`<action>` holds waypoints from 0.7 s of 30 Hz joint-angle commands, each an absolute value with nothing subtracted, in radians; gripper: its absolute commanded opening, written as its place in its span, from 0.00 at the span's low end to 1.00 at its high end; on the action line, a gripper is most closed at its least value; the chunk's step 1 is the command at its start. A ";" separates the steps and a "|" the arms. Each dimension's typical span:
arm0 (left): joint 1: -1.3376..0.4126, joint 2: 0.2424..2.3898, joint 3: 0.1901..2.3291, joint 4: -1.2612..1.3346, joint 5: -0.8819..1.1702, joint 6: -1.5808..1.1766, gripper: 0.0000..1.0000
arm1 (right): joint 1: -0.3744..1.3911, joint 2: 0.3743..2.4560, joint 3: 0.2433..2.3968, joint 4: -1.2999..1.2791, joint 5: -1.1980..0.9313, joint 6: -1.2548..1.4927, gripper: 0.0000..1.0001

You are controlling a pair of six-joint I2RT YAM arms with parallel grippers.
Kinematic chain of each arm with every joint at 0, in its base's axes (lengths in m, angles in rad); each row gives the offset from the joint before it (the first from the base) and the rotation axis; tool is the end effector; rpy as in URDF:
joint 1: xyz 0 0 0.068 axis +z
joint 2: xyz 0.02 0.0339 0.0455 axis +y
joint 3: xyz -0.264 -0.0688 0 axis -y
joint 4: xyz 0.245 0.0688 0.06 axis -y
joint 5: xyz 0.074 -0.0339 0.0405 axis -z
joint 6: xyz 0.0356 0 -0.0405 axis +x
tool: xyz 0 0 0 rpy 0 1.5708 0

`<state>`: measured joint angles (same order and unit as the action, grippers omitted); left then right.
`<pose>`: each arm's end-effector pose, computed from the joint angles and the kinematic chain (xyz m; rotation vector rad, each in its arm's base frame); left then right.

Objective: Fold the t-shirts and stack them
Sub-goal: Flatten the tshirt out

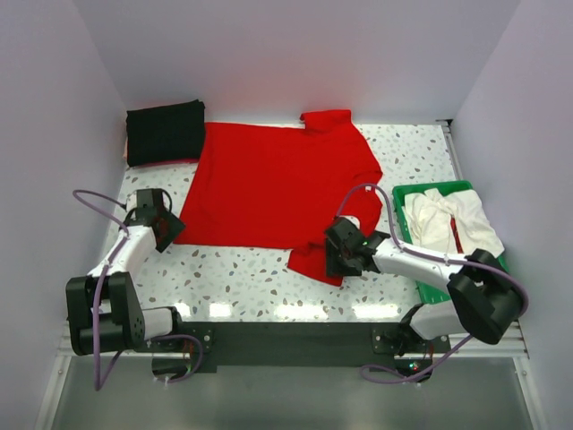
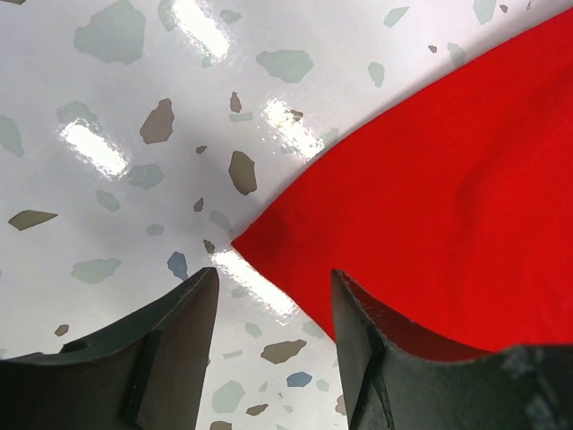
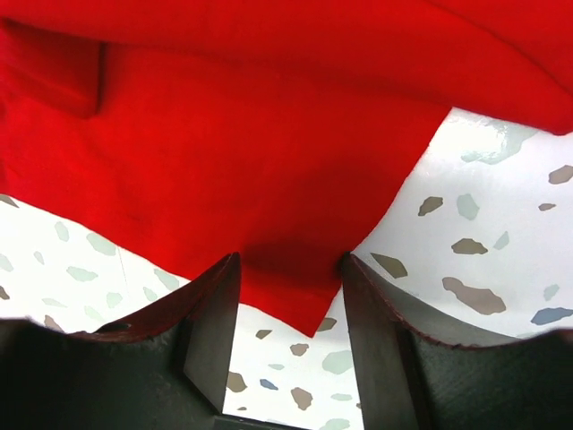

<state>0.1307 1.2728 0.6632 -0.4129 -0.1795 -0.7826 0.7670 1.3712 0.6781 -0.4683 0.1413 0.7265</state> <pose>0.2317 0.0369 0.1817 -1.1901 2.2751 -0.0123 0.1748 0.1615 0.1617 -0.0152 2.7367 0.2438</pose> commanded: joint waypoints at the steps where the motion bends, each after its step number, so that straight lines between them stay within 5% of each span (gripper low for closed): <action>1: 0.137 1.256 0.658 -0.407 -0.201 -0.773 0.57 | 0.781 1.381 0.661 -0.422 0.170 0.756 0.52; 8: 0.138 1.290 0.667 -0.402 -0.215 -0.764 0.55 | 0.810 1.315 0.632 -0.471 0.155 0.770 0.10; 21: 0.135 1.336 0.640 -0.377 -0.201 -0.795 0.47 | 0.810 0.979 0.569 -0.716 0.141 0.810 0.00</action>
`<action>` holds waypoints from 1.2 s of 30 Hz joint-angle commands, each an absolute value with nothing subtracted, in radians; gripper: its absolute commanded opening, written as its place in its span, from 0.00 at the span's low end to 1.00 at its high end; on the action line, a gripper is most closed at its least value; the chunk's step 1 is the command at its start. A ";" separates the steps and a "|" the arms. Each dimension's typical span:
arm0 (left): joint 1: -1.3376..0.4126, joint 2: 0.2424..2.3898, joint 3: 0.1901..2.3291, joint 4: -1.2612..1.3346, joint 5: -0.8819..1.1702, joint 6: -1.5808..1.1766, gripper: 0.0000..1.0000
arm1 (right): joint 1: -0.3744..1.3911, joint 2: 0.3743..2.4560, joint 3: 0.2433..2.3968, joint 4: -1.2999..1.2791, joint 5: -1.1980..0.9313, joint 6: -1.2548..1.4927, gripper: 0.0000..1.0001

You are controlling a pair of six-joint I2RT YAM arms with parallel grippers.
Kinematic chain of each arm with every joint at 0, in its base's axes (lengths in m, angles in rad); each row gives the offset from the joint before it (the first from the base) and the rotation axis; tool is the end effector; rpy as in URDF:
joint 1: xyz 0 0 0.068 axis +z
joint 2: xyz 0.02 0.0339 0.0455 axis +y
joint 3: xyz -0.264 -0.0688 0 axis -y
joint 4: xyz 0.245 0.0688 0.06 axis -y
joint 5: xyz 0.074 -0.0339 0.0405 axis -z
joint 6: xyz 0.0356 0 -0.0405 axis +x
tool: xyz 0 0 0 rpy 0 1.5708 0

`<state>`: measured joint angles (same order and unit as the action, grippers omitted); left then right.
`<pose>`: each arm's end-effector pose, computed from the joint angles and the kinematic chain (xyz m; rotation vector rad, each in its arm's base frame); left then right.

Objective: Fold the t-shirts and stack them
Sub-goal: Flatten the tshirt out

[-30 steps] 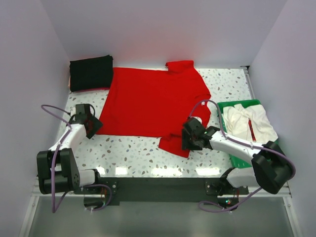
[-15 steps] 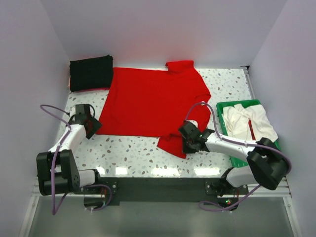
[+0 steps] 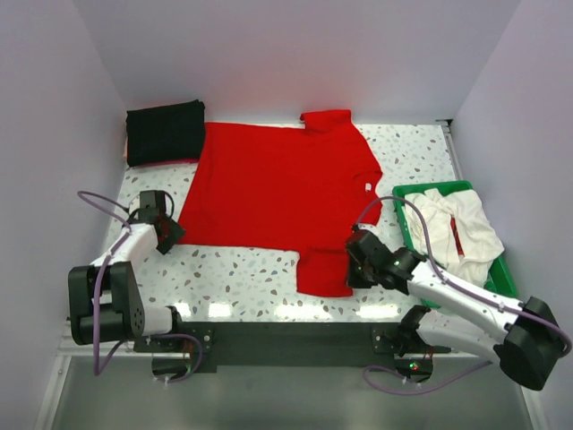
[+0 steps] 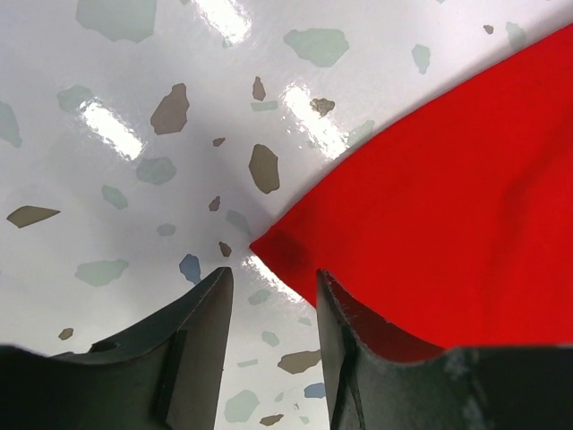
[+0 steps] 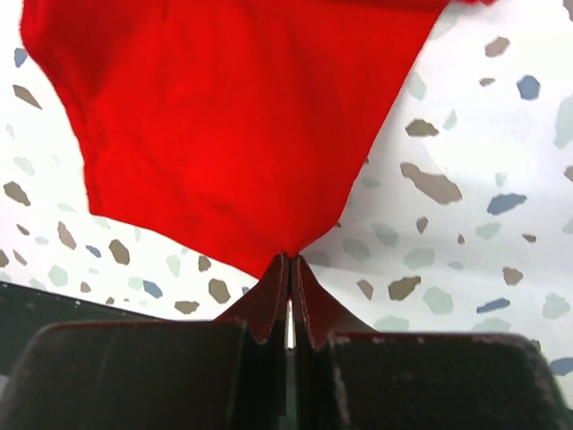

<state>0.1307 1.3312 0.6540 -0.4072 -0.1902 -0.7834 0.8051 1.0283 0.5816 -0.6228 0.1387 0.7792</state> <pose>0.2339 0.0375 0.1669 -1.2126 2.3252 0.0283 0.1304 0.1286 0.1921 0.0129 2.6710 0.3565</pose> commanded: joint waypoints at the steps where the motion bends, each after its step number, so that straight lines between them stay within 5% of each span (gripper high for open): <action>1: 0.135 1.339 0.640 -0.373 -0.199 -0.796 0.46 | 0.810 0.947 0.566 -0.729 0.143 0.811 0.00; 14: 0.129 1.385 0.611 -0.314 -0.207 -0.850 0.37 | 0.808 0.778 0.572 -0.873 0.166 0.842 0.00; 23: 0.127 1.370 0.604 -0.311 -0.221 -0.868 0.00 | 0.810 0.693 0.589 -0.945 0.158 0.851 0.00; 36: 0.127 1.095 0.545 -0.412 -0.225 -0.841 0.00 | 0.810 0.626 0.545 -0.939 0.106 0.882 0.00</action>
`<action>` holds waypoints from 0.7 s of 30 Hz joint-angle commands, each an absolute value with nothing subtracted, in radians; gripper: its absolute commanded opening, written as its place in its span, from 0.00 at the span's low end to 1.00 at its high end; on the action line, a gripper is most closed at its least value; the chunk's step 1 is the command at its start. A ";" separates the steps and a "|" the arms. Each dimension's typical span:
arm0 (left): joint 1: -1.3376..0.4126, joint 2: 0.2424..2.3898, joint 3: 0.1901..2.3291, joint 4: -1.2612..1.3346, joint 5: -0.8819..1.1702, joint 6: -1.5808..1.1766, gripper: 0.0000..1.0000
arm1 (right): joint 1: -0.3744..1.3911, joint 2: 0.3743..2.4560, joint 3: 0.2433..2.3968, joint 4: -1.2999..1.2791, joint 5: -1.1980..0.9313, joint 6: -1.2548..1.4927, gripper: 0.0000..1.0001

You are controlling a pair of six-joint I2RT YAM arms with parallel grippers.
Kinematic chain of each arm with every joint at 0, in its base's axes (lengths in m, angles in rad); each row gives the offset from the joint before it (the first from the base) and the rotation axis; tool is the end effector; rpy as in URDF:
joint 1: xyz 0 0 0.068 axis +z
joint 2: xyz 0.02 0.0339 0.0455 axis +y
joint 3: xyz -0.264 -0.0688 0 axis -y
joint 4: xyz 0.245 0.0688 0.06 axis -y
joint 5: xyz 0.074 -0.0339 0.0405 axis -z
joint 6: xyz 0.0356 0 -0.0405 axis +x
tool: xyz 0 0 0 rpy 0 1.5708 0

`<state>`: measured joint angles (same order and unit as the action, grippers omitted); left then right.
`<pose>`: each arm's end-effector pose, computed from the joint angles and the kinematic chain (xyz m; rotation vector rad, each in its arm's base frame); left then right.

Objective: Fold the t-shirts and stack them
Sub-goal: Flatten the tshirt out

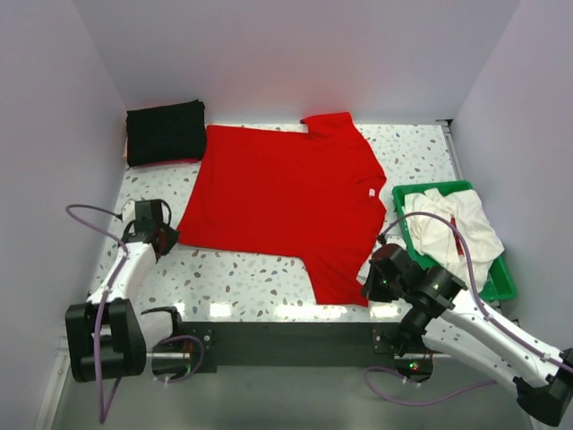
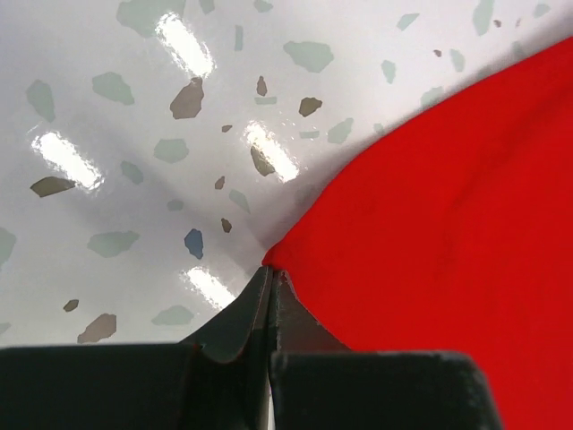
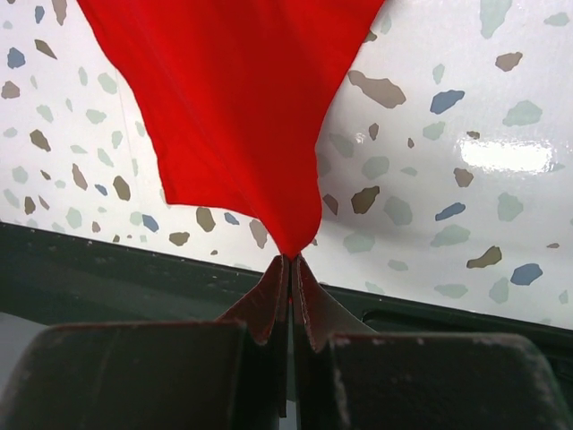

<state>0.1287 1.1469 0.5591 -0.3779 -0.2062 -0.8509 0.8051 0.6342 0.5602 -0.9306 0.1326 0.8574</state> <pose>0.2078 0.0342 0.1787 -1.2501 2.1729 -0.0338 0.0829 0.0794 0.2194 0.1195 2.6270 0.4474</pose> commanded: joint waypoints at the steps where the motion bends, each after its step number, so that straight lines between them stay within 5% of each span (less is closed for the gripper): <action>1: 0.127 1.065 0.540 -0.422 -0.230 -0.841 0.00 | 0.808 0.624 0.542 -0.936 0.097 0.882 0.00; 21: 0.127 0.770 0.546 -0.540 -0.255 -0.904 0.00 | 0.811 0.598 0.687 -0.953 0.133 0.879 0.00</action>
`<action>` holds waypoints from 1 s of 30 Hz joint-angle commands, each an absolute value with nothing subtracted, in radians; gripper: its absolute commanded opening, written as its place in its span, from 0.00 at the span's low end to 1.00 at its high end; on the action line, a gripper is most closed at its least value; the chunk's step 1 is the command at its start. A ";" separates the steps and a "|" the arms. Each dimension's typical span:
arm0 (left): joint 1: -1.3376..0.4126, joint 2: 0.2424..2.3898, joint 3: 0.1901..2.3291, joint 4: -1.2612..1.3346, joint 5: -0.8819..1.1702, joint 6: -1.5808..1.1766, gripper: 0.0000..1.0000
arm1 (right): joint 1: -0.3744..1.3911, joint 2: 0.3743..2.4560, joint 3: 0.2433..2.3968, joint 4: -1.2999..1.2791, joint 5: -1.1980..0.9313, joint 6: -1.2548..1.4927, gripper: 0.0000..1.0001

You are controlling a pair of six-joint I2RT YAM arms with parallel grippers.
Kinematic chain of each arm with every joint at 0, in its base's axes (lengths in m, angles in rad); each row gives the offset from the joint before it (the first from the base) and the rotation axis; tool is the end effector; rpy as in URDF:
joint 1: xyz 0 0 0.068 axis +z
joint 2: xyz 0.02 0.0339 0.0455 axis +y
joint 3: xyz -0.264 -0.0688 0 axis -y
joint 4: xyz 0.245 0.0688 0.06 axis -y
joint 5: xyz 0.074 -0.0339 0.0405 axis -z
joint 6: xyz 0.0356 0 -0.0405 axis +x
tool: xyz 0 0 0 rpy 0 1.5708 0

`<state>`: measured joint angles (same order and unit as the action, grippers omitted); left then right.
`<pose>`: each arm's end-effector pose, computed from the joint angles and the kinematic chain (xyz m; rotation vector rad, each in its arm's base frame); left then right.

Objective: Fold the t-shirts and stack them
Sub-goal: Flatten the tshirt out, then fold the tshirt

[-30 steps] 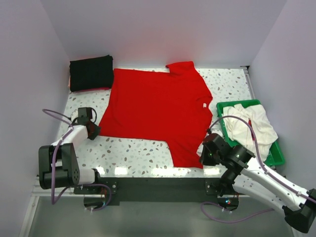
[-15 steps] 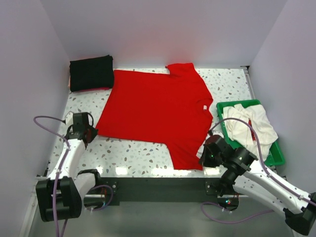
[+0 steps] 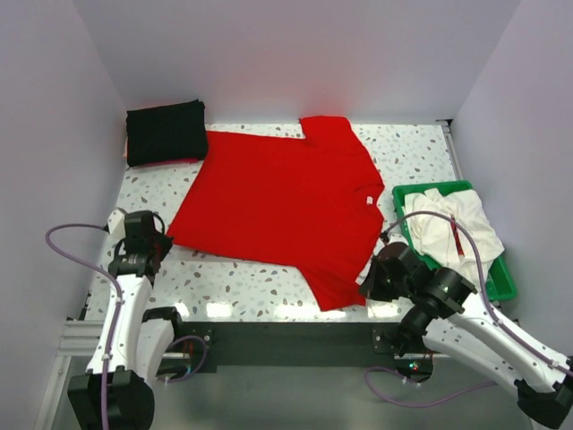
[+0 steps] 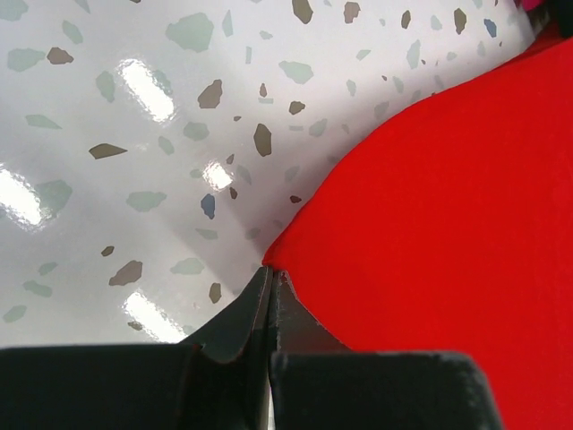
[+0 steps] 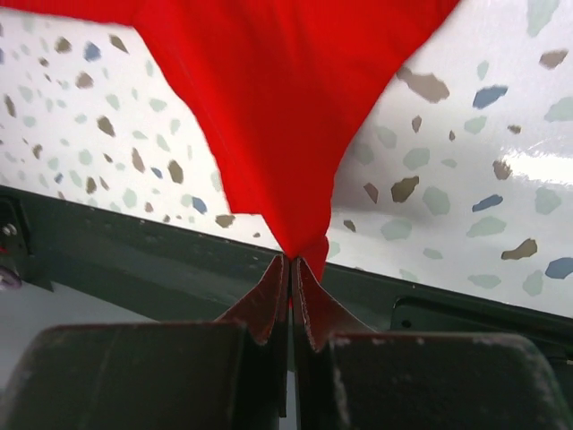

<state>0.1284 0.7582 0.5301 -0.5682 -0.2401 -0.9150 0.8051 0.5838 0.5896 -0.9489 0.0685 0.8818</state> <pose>0.1541 0.0284 0.2205 -1.2647 1.9695 -0.1049 0.0771 0.0767 0.2318 0.1294 2.6130 0.5746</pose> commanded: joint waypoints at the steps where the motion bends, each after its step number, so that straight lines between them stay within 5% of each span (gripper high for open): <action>1: 0.129 0.793 0.549 -0.520 -0.238 -0.891 0.00 | 0.810 0.613 0.707 -0.951 0.162 0.873 0.00; 11: 0.126 1.159 0.727 -0.379 -0.199 -0.825 0.00 | 0.784 1.035 0.968 -0.781 0.387 0.741 0.00; 30: 0.103 1.591 1.061 -0.333 -0.176 -0.868 0.00 | 0.393 1.434 1.252 -0.626 0.173 0.523 0.00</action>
<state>0.1165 1.5715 0.9821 -0.3813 -0.1745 -0.8539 0.4301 1.4082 1.2030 -0.6674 0.2024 0.5644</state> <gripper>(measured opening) 0.015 0.011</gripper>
